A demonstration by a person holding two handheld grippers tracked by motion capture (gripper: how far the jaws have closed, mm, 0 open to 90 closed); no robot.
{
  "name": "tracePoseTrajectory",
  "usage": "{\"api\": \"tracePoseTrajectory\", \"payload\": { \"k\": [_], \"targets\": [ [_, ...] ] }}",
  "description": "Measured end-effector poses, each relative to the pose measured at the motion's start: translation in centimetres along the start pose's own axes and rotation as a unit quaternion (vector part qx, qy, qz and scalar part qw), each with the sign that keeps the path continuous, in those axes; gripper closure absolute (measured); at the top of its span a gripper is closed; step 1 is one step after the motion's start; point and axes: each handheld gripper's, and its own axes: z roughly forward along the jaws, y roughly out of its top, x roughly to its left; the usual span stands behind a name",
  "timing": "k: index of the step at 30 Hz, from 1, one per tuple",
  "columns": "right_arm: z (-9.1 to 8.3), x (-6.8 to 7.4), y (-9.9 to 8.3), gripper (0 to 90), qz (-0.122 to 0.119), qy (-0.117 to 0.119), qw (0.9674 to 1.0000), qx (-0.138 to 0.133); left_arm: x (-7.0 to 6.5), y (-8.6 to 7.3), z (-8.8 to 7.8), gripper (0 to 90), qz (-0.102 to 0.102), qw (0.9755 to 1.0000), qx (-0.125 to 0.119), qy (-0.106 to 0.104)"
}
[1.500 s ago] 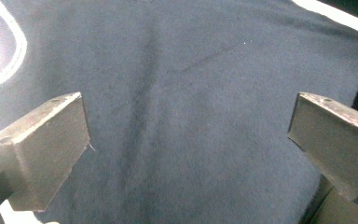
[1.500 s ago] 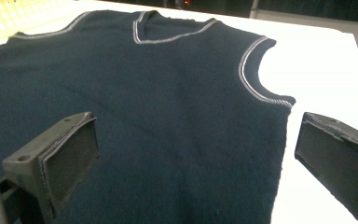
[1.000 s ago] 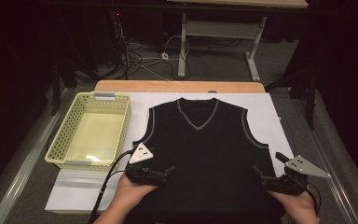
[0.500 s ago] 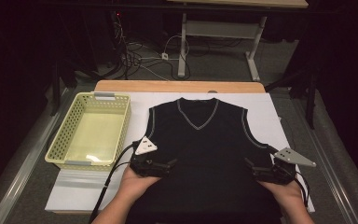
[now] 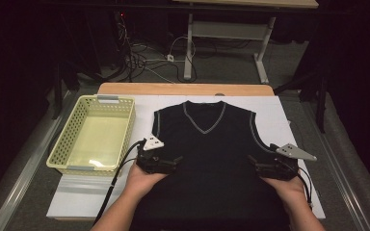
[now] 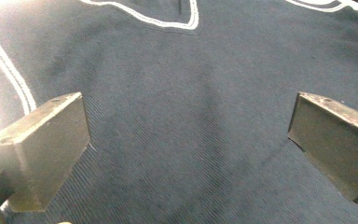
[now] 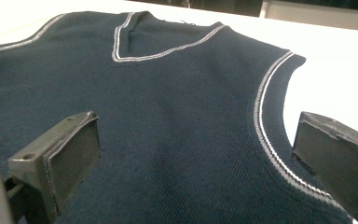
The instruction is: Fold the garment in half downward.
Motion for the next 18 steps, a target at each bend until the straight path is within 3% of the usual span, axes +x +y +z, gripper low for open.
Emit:
{"api": "tracePoseTrajectory", "payload": {
  "k": [6,12,16,18],
  "targets": [
    [1.5,-1.0,0.7,11.7,0.007,-0.012,0.9998,0.014,1.3,1.4,1.5,0.0,-0.010,0.9997,0.019,0.012],
    [3.7,-2.9,1.6,20.3,0.026,-0.030,0.9980,0.049,3.4,2.7,3.3,0.0,-0.028,0.9980,0.046,0.032],
    [5.5,-4.3,2.1,25.8,0.043,-0.039,0.9954,0.076,5.0,3.4,4.5,0.0,-0.041,0.9955,0.064,0.056],
    [6.7,-4.9,2.5,27.5,0.044,-0.040,0.9936,0.096,5.7,3.6,5.1,0.4,-0.051,0.9926,0.082,0.074]
  ]
}}
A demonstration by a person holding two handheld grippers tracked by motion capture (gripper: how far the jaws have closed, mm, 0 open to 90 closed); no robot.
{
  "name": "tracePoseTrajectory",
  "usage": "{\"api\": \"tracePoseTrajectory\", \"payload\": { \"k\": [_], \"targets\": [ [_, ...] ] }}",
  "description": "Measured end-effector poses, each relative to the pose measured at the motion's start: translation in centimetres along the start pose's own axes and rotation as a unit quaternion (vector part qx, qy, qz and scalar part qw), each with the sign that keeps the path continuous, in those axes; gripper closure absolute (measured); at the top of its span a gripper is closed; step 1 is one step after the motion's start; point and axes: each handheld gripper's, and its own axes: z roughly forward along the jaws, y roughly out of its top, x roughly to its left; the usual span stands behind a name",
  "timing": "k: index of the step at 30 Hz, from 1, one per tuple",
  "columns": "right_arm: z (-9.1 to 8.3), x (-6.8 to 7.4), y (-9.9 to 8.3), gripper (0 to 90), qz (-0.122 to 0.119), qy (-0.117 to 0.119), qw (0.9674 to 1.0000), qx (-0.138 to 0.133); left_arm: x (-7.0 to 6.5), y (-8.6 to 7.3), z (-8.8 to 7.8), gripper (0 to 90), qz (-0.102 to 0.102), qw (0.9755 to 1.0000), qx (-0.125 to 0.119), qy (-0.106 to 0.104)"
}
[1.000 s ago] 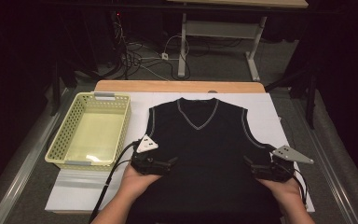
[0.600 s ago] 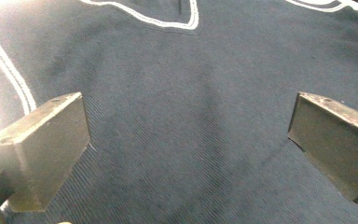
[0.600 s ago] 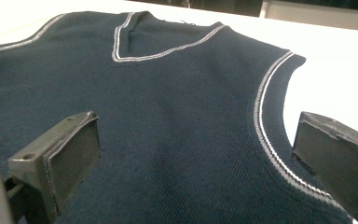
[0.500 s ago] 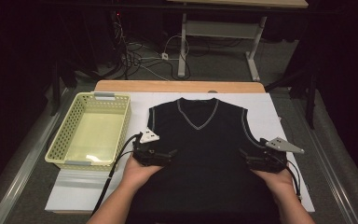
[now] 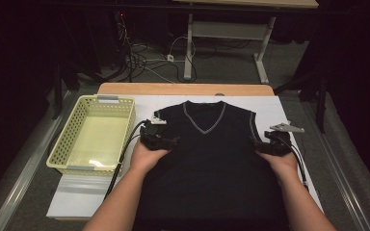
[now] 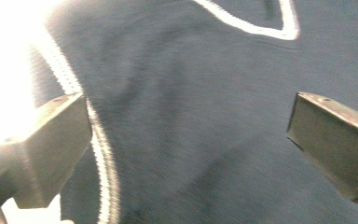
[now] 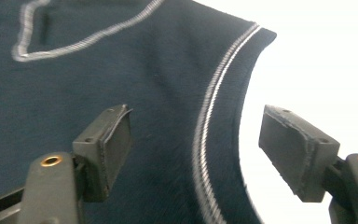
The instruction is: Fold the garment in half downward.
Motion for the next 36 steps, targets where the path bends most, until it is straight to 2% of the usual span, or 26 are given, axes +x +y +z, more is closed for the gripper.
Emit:
{"api": "tracePoseTrajectory", "payload": {
  "k": [4,6,9,11,14,16,17,19,22,23,28,32,36],
  "targets": [
    [1.9,-0.4,1.2,28.9,0.001,-0.009,0.9995,0.029,0.7,0.3,1.2,2.1,0.001,0.9994,0.027,0.021],
    [2.7,-0.4,1.8,27.7,-0.006,-0.021,0.9987,0.046,1.0,0.4,1.5,2.2,-0.006,0.9989,0.037,0.029],
    [3.5,-0.5,2.2,26.3,0.000,-0.026,0.9983,0.052,1.1,0.5,1.6,5.3,-0.014,0.9979,0.041,0.047],
    [4.0,-0.5,2.1,26.8,-0.007,-0.029,0.9973,0.067,0.9,0.3,1.7,6.4,-0.007,0.9970,0.046,0.062],
    [4.0,-0.4,2.1,27.1,-0.008,-0.033,0.9972,0.067,1.1,0.2,1.6,6.5,-0.024,0.9964,0.044,0.068],
    [4.0,-0.3,2.0,27.1,-0.006,-0.034,0.9971,0.067,1.0,0.2,1.6,6.4,-0.017,0.9963,0.039,0.075],
    [4.0,-0.3,2.0,27.4,-0.006,-0.035,0.9972,0.066,0.9,0.2,1.6,6.4,-0.014,0.9964,0.040,0.073],
    [3.9,-0.2,1.9,28.8,-0.007,-0.036,0.9972,0.064,1.2,0.2,1.6,6.2,-0.022,0.9963,0.044,0.070],
    [3.8,-0.2,1.8,33.5,-0.007,-0.031,0.9977,0.060,1.3,0.2,1.5,5.6,-0.023,0.9957,0.046,0.077],
    [3.7,-0.2,1.7,35.5,-0.008,-0.029,0.9979,0.058,1.4,0.2,1.6,5.6,-0.029,0.9956,0.048,0.076],
    [3.6,-0.3,1.6,38.6,-0.006,-0.026,0.9981,0.056,1.5,0.2,1.6,5.6,-0.038,0.9952,0.050,0.075],
    [3.6,-0.3,1.6,41.2,-0.006,-0.026,0.9981,0.055,1.4,0.2,1.5,7.2,-0.034,0.9954,0.051,0.073],
    [3.5,-0.3,1.6,47.5,-0.007,-0.024,0.9983,0.053,1.2,0.1,1.4,15.4,-0.024,0.9967,0.045,0.064]
  ]
}}
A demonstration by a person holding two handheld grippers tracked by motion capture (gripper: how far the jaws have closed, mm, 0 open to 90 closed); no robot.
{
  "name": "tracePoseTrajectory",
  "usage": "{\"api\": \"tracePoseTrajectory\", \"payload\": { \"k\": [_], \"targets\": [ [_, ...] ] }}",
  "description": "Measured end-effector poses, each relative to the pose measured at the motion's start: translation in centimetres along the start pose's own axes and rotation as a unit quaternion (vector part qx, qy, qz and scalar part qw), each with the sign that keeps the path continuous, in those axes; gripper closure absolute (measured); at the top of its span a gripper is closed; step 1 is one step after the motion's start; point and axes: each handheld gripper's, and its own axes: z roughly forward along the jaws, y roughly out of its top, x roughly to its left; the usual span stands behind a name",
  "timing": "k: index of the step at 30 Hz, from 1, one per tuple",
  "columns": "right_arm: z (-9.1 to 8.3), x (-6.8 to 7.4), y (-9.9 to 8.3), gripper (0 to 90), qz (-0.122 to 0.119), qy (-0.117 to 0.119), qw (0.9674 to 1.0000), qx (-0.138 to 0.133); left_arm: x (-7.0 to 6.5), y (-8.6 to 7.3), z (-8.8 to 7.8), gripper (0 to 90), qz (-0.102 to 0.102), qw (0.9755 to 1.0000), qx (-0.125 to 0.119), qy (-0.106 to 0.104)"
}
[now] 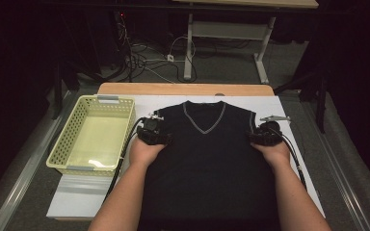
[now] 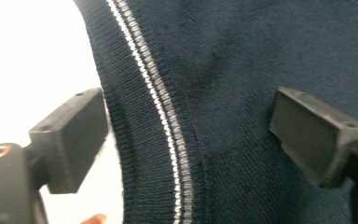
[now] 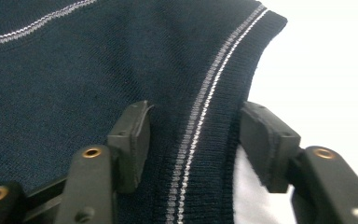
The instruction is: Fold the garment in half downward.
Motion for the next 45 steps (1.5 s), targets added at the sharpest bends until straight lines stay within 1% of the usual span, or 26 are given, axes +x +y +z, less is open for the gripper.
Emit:
{"api": "tracePoseTrajectory", "payload": {
  "k": [2,6,8,12,14,18,20,23,27,29,30,31,32,34,35,40,45],
  "targets": [
    [0.0,0.0,0.0,51.3,0.000,0.002,1.0000,-0.001,0.0,-0.1,-0.1,20.6,0.005,1.0000,-0.005,-0.005],
    [-0.1,0.0,0.0,58.6,-0.006,0.011,0.9999,-0.003,-0.2,-0.3,-0.3,36.6,0.018,0.9995,-0.018,-0.018],
    [-0.1,0.1,-0.1,62.2,-0.009,0.016,0.9998,-0.003,-0.3,-0.4,-0.4,45.4,0.024,0.9992,-0.021,-0.025],
    [-0.1,0.2,-0.1,69.8,-0.016,0.024,0.9996,-0.005,-0.4,-0.4,-0.4,58.2,0.033,0.9984,-0.024,-0.038],
    [-0.1,0.3,-0.1,74.4,-0.026,0.029,0.9992,-0.005,-0.4,-0.4,-0.4,64.6,0.035,0.9981,-0.025,-0.045],
    [-0.2,0.4,-0.2,77.1,-0.030,0.036,0.9989,-0.005,-0.5,-0.5,-0.4,74.7,0.042,0.9974,-0.028,-0.051],
    [-0.2,0.5,-0.2,78.1,-0.033,0.038,0.9987,-0.006,-0.6,-0.6,-0.4,76.8,0.046,0.9972,-0.030,-0.051],
    [-0.2,0.5,-0.2,79.5,-0.038,0.041,0.9984,-0.006,-0.6,-0.6,-0.4,78.1,0.047,0.9970,-0.031,-0.053],
    [-0.3,0.7,-0.3,80.5,-0.045,0.037,0.9982,-0.009,-0.6,-0.6,-0.4,79.1,0.048,0.9969,-0.032,-0.053],
    [-0.4,0.7,-0.3,80.6,-0.047,0.036,0.9982,-0.011,-0.6,-0.6,-0.6,79.3,0.049,0.9971,-0.033,-0.048],
    [-0.5,0.8,-0.2,80.6,-0.052,0.033,0.9980,-0.017,-0.7,-0.5,-0.7,79.4,0.052,0.9971,-0.034,-0.045],
    [-0.7,0.9,-0.2,80.7,-0.050,0.033,0.9979,-0.023,-0.6,-0.5,-0.9,79.4,0.050,0.9970,-0.037,-0.046],
    [-1.0,0.9,-0.1,80.7,-0.044,0.034,0.9980,-0.030,-0.6,-0.4,-1.1,79.5,0.047,0.9969,-0.041,-0.047],
    [-1.7,0.9,0.2,80.9,-0.037,0.032,0.9976,-0.049,-0.6,-0.2,-1.8,79.6,0.048,0.9963,-0.053,-0.047],
    [-2.1,0.9,0.3,80.9,-0.040,0.029,0.9972,-0.056,-0.6,-0.1,-2.1,79.6,0.047,0.9960,-0.057,-0.050],
    [-3.7,0.9,0.5,81.0,-0.039,0.018,0.9963,-0.074,-0.7,0.0,-3.7,79.6,0.050,0.9947,-0.072,-0.053],
    [-5.8,0.9,0.5,81.0,-0.043,0.011,0.9944,-0.096,-1.0,-0.2,-5.6,79.5,0.059,0.9926,-0.090,-0.055]
  ]
}}
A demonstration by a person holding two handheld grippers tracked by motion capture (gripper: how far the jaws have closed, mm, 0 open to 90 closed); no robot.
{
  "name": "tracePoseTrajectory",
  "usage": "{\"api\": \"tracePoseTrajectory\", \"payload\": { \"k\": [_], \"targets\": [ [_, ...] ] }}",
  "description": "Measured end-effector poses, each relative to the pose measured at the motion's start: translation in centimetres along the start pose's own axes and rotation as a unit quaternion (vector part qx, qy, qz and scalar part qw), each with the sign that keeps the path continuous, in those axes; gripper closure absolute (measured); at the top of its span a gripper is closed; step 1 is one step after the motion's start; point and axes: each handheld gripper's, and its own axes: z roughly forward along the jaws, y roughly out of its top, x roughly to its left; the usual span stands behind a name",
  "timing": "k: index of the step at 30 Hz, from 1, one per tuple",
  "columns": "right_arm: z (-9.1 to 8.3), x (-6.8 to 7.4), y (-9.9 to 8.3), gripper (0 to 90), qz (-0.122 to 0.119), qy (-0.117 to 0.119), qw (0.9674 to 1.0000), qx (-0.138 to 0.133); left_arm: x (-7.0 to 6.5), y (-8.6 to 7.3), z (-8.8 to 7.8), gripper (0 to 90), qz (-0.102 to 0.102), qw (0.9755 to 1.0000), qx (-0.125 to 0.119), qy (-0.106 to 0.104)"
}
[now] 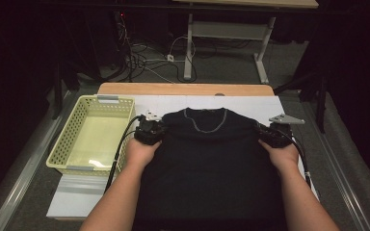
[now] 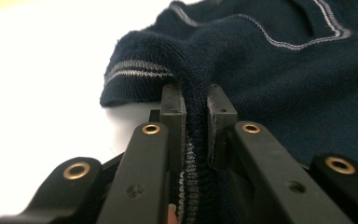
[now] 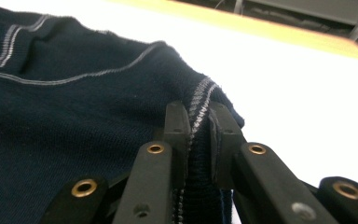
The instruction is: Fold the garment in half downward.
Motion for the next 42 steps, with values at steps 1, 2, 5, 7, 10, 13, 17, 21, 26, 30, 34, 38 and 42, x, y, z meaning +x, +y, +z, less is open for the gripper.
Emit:
{"api": "tracePoseTrajectory", "payload": {
  "k": [1,2,5,7,10,13,17,21,26,30,34,38,42],
  "targets": [
    [-0.4,0.1,0.1,81.0,-0.003,0.000,1.0000,-0.004,-0.2,-0.1,-0.4,79.5,0.003,1.0000,-0.003,0.000],
    [-0.9,0.2,0.1,80.9,-0.003,0.001,1.0000,-0.008,-0.3,-0.1,-0.9,79.5,0.005,1.0000,-0.005,-0.001],
    [-2.2,0.6,0.1,80.9,-0.006,0.005,0.9998,-0.020,-0.7,-0.4,-2.2,79.5,0.010,0.9999,-0.010,-0.004],
    [-3.0,0.9,0.0,80.9,-0.008,0.010,0.9996,-0.025,-1.1,-0.6,-3.0,79.5,0.016,0.9998,-0.013,-0.007],
    [-4.2,1.3,-0.4,80.8,-0.010,0.014,0.9993,-0.033,-1.5,-1.2,-4.0,79.4,0.020,0.9995,-0.020,-0.012],
    [-5.5,1.7,-0.9,80.8,-0.012,0.016,0.9989,-0.043,-2.0,-1.8,-4.9,79.3,0.028,0.9992,-0.021,-0.019],
    [-6.9,2.4,-1.8,80.8,-0.023,0.019,0.9985,-0.047,-2.6,-2.8,-6.0,79.3,0.041,0.9984,-0.020,-0.032],
    [-8.0,2.9,-2.9,80.8,-0.023,0.025,0.9981,-0.050,-3.2,-3.9,-6.8,79.3,0.048,0.9978,-0.020,-0.041],
    [-9.1,3.6,-4.5,80.7,-0.026,0.036,0.9979,-0.048,-4.2,-5.9,-7.7,79.3,0.059,0.9963,-0.021,-0.058],
    [-9.8,4.1,-6.2,80.6,-0.028,0.039,0.9981,-0.039,-5.0,-7.5,-7.9,79.3,0.070,0.9952,-0.013,-0.066],
    [-10.1,4.5,-7.8,80.5,-0.024,0.041,0.9986,-0.024,-5.3,-9.0,-7.8,79.2,0.068,0.9948,-0.005,-0.075],
    [-10.1,4.9,-9.2,80.3,-0.014,0.043,0.9989,-0.011,-5.5,-10.2,-7.6,79.0,0.064,0.9947,0.002,-0.081],
    [-10.1,5.3,-10.3,79.9,-0.005,0.047,0.9989,0.004,-5.8,-11.1,-7.5,78.6,0.065,0.9943,0.008,-0.084]
  ]
}}
